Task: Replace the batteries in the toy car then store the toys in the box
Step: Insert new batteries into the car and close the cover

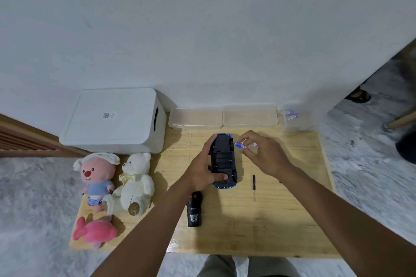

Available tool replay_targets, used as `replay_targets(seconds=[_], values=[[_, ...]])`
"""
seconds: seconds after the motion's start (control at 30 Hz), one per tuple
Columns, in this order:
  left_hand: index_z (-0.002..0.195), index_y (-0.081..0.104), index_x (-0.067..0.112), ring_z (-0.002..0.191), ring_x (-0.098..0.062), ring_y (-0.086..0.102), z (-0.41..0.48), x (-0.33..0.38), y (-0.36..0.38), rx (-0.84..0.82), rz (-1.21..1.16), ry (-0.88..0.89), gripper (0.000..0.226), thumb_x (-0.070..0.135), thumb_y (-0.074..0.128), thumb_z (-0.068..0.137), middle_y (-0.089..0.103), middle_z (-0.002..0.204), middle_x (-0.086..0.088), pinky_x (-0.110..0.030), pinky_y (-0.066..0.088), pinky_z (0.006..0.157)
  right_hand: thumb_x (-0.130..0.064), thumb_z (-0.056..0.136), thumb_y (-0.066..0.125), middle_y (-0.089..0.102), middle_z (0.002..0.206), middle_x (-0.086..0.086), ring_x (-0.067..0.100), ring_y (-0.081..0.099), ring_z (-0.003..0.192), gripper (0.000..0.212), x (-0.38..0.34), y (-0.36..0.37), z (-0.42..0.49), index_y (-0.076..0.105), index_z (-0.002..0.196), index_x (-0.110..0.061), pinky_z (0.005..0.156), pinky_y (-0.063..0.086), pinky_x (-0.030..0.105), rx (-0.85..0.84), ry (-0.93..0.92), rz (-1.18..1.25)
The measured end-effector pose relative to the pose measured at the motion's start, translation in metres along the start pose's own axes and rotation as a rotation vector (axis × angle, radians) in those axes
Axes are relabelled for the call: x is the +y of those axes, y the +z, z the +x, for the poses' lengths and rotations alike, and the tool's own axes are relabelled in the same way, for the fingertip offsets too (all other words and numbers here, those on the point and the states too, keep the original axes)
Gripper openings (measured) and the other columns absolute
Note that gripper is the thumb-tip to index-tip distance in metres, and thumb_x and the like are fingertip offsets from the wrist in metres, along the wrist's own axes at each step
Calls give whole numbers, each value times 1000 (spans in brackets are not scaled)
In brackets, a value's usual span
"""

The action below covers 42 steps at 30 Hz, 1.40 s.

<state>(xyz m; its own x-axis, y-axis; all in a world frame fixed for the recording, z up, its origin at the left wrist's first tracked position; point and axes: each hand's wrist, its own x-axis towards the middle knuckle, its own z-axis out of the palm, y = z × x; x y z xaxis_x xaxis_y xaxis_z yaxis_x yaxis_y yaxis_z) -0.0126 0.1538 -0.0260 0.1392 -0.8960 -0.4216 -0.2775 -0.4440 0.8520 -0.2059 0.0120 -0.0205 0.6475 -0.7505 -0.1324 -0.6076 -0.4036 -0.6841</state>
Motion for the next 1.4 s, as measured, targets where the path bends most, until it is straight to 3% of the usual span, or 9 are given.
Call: replay_targets(seconds=[0.1,0.2,0.33,0.53,0.77,0.87,1.07,1.2,1.4], values=[[160,14,45,109,7,65,-1,10,-1,6,-22,35,119,1,87,77,55,137,11,-14,56,83,-38,90,68,68,97,-22,0,63,99,18,-13,-4,-2,61,105,-44,89,53,38,-15,-34,27],[161,14,42,104,10,65,-4,17,-2,7,-40,68,117,1,86,79,55,140,10,-19,58,83,-37,89,70,61,90,-19,-6,56,88,14,-31,-7,-5,69,102,-43,84,48,31,13,-57,11],[161,15,44,106,9,65,-8,22,1,17,-39,103,117,5,88,77,53,144,9,-26,61,88,-37,88,73,55,90,-21,4,53,88,16,-49,-5,-10,74,104,-39,82,44,29,42,9,0],[159,14,49,103,-9,73,-12,22,2,27,-28,123,118,11,90,76,53,144,9,-23,60,85,-37,70,87,68,76,-15,7,63,85,21,-61,1,-17,70,82,-34,75,52,33,106,115,143],[161,14,43,113,13,58,-20,25,1,33,-33,145,117,7,88,78,52,142,13,-19,58,85,-34,74,87,62,71,-10,9,64,79,18,-64,10,-33,75,88,-32,79,54,34,219,196,200],[161,13,43,100,18,62,-23,27,4,34,-42,145,117,7,88,78,52,142,12,-18,58,83,-35,72,88,65,74,-8,9,65,79,26,-69,17,-40,69,90,-29,70,56,33,316,314,265],[161,14,43,95,17,64,-27,31,8,47,-51,162,117,4,86,77,54,139,9,-15,57,79,-36,71,89,67,80,-11,0,60,75,28,-77,28,-52,66,84,-25,57,38,12,491,387,241],[161,13,46,86,3,71,-30,35,10,60,-55,144,118,6,87,78,55,132,12,-13,55,74,-32,77,85,68,89,-12,9,63,84,17,-79,33,-55,72,84,-25,66,46,26,519,317,140],[161,11,45,95,4,69,-32,33,9,79,-52,163,119,5,86,78,55,134,14,-12,55,79,-38,86,76,69,93,-11,10,63,85,13,-80,25,-53,75,84,-25,66,50,31,477,235,55]])
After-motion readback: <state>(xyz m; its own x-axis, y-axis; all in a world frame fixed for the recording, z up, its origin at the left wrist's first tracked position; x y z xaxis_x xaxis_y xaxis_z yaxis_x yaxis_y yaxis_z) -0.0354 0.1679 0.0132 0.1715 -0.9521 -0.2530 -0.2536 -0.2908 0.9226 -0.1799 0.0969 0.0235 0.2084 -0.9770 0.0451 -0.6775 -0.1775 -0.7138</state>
